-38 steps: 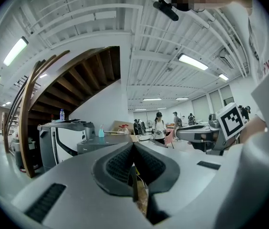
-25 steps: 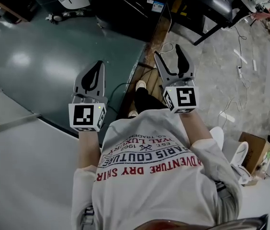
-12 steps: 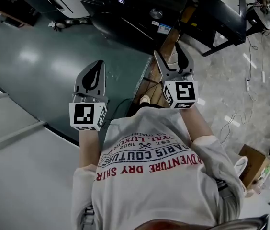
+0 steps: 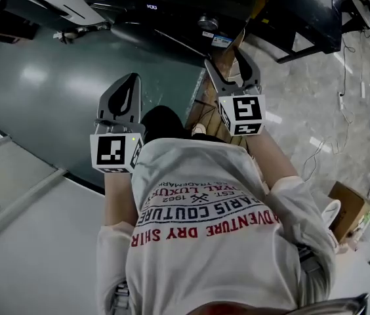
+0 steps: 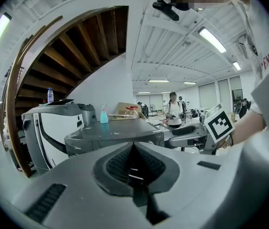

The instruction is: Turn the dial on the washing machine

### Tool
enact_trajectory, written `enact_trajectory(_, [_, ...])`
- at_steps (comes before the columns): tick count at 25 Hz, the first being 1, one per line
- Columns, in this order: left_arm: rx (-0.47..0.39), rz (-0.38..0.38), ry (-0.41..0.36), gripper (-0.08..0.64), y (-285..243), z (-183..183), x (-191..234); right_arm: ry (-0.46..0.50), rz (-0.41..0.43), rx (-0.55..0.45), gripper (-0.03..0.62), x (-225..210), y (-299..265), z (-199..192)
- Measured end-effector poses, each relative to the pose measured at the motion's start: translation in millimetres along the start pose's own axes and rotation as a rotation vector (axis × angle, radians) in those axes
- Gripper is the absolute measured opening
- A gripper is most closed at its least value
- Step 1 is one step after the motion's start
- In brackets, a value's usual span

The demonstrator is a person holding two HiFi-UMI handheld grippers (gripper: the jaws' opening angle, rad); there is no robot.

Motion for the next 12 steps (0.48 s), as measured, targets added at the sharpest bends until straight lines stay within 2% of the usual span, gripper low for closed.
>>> enact_trajectory(4, [-0.003,-0.056,-0.018,0.015,-27.3,-0.9,25.3,-0.075,-0.051,0.069,0.291,-0.9,-26.7,-4.6])
enact_trajectory(12, [-0.006,-0.266,-0.013,0.015,-86.7,-9.5,81.3,-0.055,-0.286,0.171,0.291,4.0,-73.7,-18.3])
Point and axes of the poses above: the fingertips, and each gripper's own axes: y backward along the fingers, x to its left, z out of its top, the point moved 4 cm from there along y, backward along the fingers, and after that the axes turned 6 degrees about -z, right-handed, at the moved point
